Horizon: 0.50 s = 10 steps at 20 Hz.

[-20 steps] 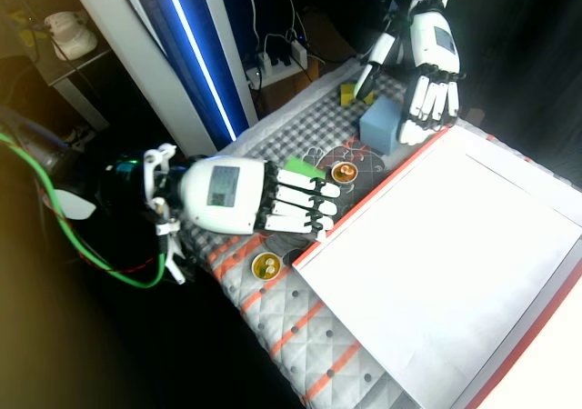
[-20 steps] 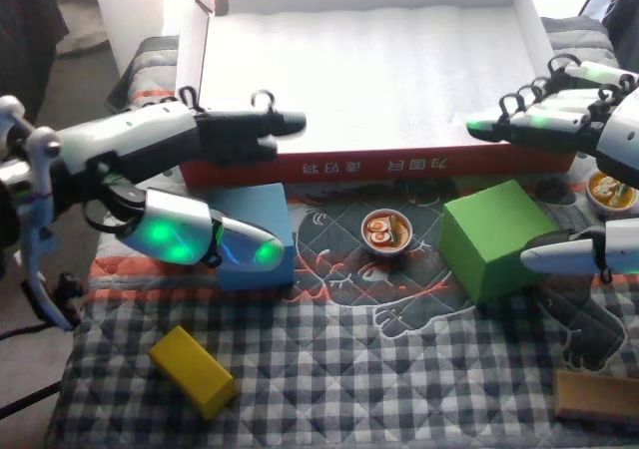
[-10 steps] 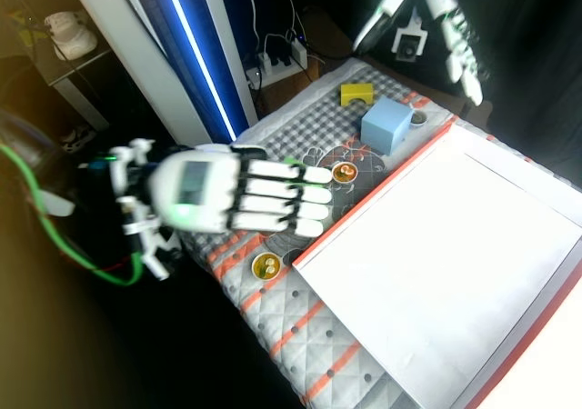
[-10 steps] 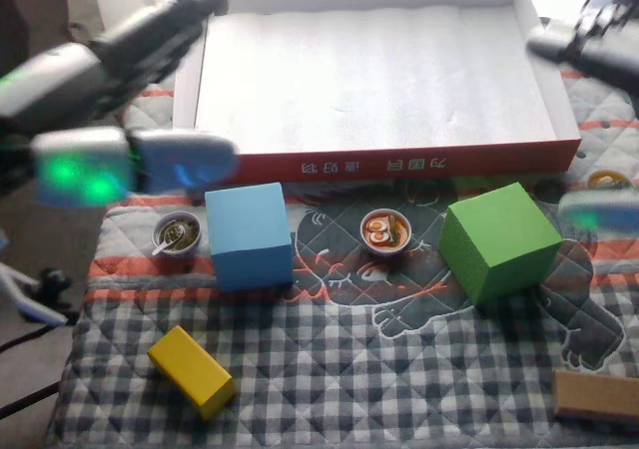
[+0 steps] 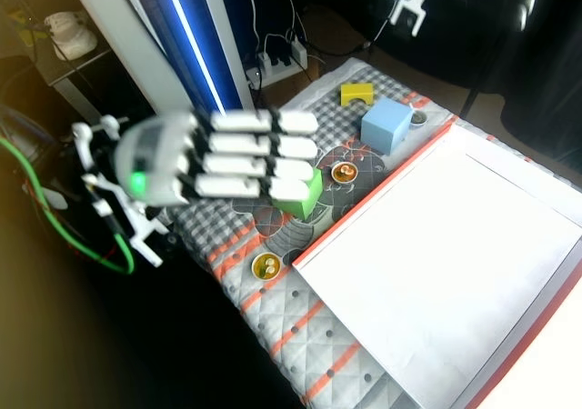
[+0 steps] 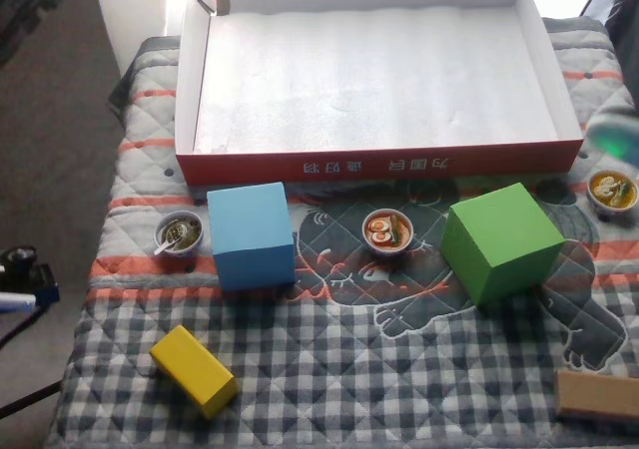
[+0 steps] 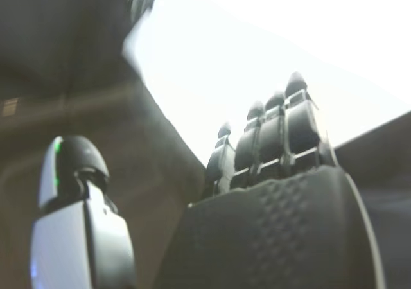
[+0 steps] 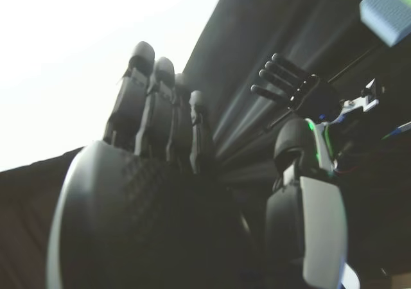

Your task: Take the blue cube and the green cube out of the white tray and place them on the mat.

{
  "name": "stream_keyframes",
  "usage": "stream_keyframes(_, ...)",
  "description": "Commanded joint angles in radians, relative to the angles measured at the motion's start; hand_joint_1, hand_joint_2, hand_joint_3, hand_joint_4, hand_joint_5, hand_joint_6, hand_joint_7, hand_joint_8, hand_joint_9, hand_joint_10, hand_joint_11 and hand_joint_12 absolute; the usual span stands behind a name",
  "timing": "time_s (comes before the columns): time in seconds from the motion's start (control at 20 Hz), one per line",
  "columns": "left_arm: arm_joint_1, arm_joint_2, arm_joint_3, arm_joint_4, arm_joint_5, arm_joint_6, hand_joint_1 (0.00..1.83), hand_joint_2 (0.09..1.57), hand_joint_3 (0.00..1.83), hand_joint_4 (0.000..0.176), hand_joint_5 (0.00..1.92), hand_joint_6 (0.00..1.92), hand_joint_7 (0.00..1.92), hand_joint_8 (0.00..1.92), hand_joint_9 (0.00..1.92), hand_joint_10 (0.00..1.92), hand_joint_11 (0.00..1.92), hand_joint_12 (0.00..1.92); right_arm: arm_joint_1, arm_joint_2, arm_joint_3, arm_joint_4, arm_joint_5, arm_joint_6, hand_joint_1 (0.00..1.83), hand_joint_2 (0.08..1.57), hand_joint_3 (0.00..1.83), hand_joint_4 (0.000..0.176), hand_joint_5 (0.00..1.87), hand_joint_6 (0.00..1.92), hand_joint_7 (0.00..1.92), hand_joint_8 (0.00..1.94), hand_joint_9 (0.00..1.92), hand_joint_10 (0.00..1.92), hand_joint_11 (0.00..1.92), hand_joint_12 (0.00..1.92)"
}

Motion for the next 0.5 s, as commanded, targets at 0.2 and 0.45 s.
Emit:
stream_keyframes(0.2,-0.046,-0.016,0.013,0.023,-0.177,-0.068,0.22,1.11,0.01,0.167,0.09,0.01,0.08,0.02,0.11,0.02,0.08,0.06,0.0,0.038,-0.052,0.03,0.287,-0.066,0.43,1.29,0.01,0.099,0.02,0.0,0.04,0.01,0.05,0.0,0.01,0.0)
stream_keyframes(0.45,-0.157,-0.015,0.018,0.143,-0.177,-0.052,0.06,1.18,0.0,0.079,0.35,0.01,0.21,0.02,0.28,0.04,0.26,0.14,0.035,0.053,-0.061,-0.027,0.288,-0.077,0.47,1.23,0.0,0.031,0.42,0.0,0.09,0.0,0.07,0.0,0.0,0.0)
